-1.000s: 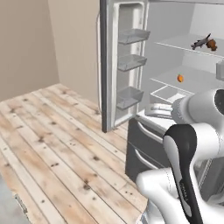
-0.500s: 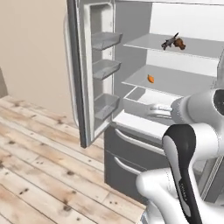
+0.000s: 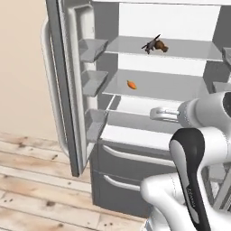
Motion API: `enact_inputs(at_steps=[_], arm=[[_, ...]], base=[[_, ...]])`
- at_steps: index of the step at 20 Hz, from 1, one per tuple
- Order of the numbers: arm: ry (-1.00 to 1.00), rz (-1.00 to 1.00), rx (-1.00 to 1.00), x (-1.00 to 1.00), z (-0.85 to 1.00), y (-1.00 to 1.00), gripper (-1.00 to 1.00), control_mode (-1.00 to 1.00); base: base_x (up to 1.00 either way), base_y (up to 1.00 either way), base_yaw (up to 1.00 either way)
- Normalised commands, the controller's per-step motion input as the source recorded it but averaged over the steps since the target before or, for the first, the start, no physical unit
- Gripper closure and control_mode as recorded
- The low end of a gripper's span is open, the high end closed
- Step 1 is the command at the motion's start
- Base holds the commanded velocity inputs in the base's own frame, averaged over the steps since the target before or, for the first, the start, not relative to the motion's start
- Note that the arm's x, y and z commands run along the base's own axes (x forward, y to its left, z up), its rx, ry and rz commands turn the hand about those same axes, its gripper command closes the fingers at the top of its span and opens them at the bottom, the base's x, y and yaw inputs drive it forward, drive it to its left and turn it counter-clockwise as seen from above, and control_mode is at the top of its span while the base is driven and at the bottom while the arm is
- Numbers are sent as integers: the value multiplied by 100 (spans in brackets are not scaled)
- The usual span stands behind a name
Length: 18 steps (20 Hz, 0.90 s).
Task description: Gather the carrot and potato from the fridge and place them on a tray on the dining counter. Then gather the fish and chicken drumstick from the fridge and place them on the other tray.
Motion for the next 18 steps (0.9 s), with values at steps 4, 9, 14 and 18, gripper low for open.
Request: enact_inputs(at_steps=[4,9,14,18], arm=[[0,0,0,0,0,0,-100,100],[0,0,0,0,0,0,-100,100],[0,0,0,0,0,0,-100,100],[0,0,0,0,0,0,-100,100]], base=[[64,49,-48],[54,6,-41],[54,0,-38],[64,28,-38]])
